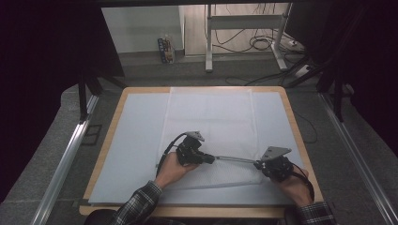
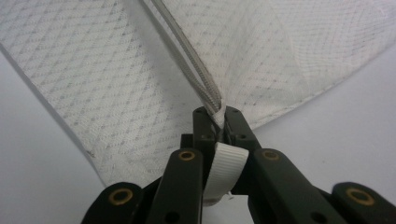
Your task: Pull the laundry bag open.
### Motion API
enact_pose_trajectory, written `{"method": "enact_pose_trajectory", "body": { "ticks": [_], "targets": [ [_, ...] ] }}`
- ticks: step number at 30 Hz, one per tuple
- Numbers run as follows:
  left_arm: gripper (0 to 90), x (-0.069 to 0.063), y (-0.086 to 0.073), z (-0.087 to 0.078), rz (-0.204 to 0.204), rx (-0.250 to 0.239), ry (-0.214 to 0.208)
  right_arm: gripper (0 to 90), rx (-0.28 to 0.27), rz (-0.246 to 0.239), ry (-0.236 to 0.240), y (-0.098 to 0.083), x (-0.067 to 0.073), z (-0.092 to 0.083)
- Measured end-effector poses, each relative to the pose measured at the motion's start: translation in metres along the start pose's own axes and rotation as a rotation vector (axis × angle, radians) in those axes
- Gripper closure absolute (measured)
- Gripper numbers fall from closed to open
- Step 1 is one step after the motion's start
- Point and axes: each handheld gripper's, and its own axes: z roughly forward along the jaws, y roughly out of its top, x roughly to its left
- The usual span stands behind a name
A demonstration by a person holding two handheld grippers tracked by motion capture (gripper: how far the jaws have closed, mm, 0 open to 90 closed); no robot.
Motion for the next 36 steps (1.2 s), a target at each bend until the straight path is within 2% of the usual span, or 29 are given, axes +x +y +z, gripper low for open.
{"method": "enact_pose_trajectory", "body": {
  "ticks": [2, 6, 20, 33, 36],
  "targets": [
    [87.2, 0.002, -0.005, -0.006, -0.013, -0.007, -0.001, 84.4, 0.000, -0.001, 0.002, 0.000, 0.000, 0.000],
    [87.2, 0.003, -0.009, -0.012, -0.011, -0.008, 0.010, 84.4, -0.002, 0.000, 0.002, 0.000, 0.000, 0.000],
    [87.2, 0.006, -0.020, -0.023, -0.037, -0.014, 0.045, 84.4, 0.000, -0.003, -0.001, -0.001, 0.000, 0.000],
    [87.2, 0.010, -0.032, -0.037, -0.071, -0.036, 0.053, 84.4, 0.001, 0.000, -0.001, -0.001, 0.000, -0.001],
    [87.2, 0.009, -0.034, -0.039, -0.064, -0.030, 0.066, 84.3, 0.000, 0.000, 0.001, -0.001, 0.000, 0.000]
  ]
}}
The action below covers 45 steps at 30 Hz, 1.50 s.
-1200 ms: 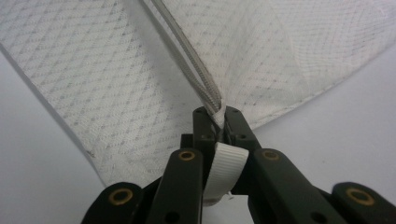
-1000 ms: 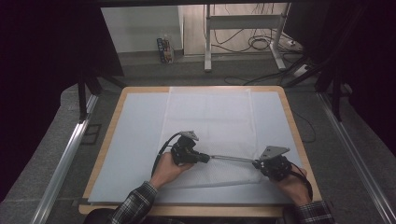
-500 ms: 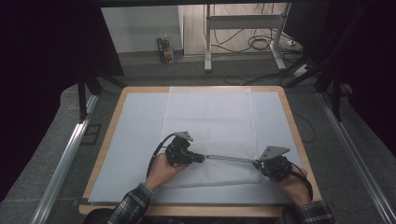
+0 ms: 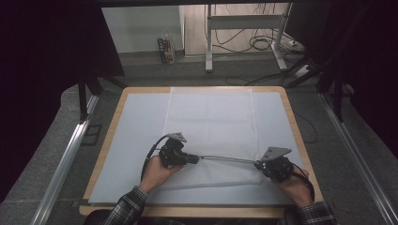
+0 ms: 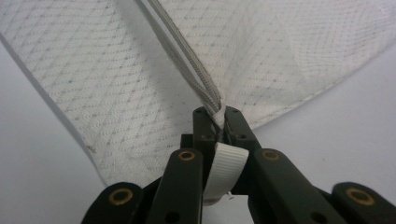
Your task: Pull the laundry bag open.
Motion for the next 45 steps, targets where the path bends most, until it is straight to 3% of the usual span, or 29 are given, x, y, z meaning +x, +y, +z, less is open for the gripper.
{"method": "enact_pose_trajectory", "body": {
  "ticks": [35, 37, 45],
  "targets": [
    [87.2, 0.009, -0.024, -0.028, -0.045, -0.028, 0.055, 84.4, 0.001, 0.006, -0.002, 0.000, 0.000, 0.000],
    [87.2, 0.008, -0.025, -0.029, -0.042, -0.023, 0.075, 84.3, 0.002, 0.006, -0.002, 0.000, 0.000, 0.000],
    [87.2, 0.008, -0.028, -0.032, -0.048, -0.027, 0.066, 84.3, 0.000, 0.002, 0.003, 0.000, 0.000, 0.000]
  ]
}}
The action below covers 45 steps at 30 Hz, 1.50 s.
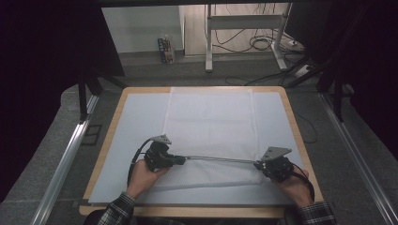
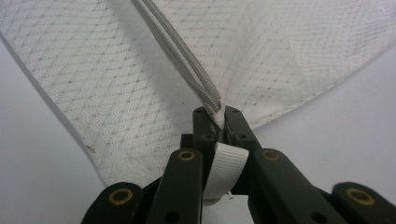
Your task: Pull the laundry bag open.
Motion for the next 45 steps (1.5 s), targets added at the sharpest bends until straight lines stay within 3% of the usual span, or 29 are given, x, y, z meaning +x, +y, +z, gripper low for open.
{"method": "enact_pose_trajectory", "body": {
  "ticks": [14, 19, 45],
  "targets": [
    [87.3, 0.006, -0.009, -0.013, -0.029, -0.019, 0.009, 84.4, -0.001, 0.004, 0.001, 0.000, 0.000, 0.000],
    [87.3, 0.010, -0.013, -0.019, -0.044, -0.023, 0.035, 84.4, 0.002, 0.003, -0.003, -0.001, -0.001, 0.000],
    [87.2, 0.020, -0.036, -0.042, -0.103, -0.043, 0.084, 84.6, 0.005, 0.023, -0.009, -0.002, -0.002, -0.002]
  ]
}}
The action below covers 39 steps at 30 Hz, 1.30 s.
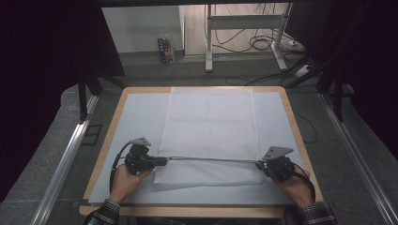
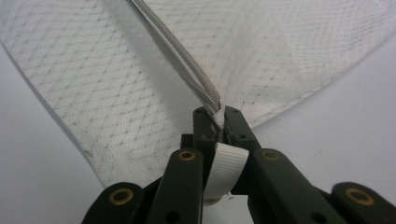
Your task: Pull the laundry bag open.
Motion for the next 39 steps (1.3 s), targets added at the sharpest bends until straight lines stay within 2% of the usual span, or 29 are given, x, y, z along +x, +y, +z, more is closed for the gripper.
{"method": "enact_pose_trajectory", "body": {
  "ticks": [5, 8, 13, 15, 25, 29, 30, 31, 33, 35, 37, 39],
  "targets": [
    [87.2, 0.003, -0.004, -0.004, -0.013, -0.011, -0.004, 84.6, 0.000, 0.002, 0.003, 0.000, -0.001, 0.000],
    [87.2, 0.003, -0.005, -0.005, -0.008, -0.003, 0.016, 84.6, 0.004, 0.002, -0.002, 0.000, 0.000, 0.000],
    [87.3, 0.004, -0.007, -0.007, -0.014, -0.002, 0.017, 84.7, 0.003, 0.004, 0.001, 0.000, 0.000, -0.001],
    [87.3, 0.004, -0.008, -0.008, -0.014, 0.003, 0.037, 84.7, 0.004, 0.002, -0.002, 0.000, 0.001, -0.001],
    [87.3, 0.013, -0.018, -0.022, -0.056, -0.017, 0.075, 84.8, 0.002, 0.013, -0.012, -0.002, -0.001, -0.003],
    [87.3, 0.014, -0.020, -0.024, -0.059, -0.019, 0.071, 84.8, 0.002, 0.013, -0.008, -0.002, -0.001, -0.003],
    [87.3, 0.014, -0.021, -0.024, -0.058, -0.010, 0.100, 84.8, 0.003, 0.014, -0.009, -0.002, -0.001, -0.002],
    [87.3, 0.015, -0.021, -0.025, -0.059, -0.006, 0.110, 84.9, 0.007, 0.012, -0.015, -0.002, -0.001, -0.003],
    [87.3, 0.017, -0.022, -0.026, -0.073, -0.015, 0.099, 84.8, 0.000, 0.020, -0.003, -0.002, -0.001, -0.003],
    [87.3, 0.014, -0.022, -0.023, -0.054, 0.016, 0.138, 84.8, 0.004, 0.014, -0.001, -0.001, 0.000, -0.002],
    [87.3, 0.014, -0.022, -0.022, -0.055, 0.019, 0.141, 84.8, 0.010, 0.009, -0.003, -0.001, 0.001, -0.002],
    [87.2, 0.017, -0.022, -0.024, -0.073, 0.014, 0.119, 84.6, 0.007, 0.018, 0.009, -0.002, 0.001, -0.002]
  ]
}}
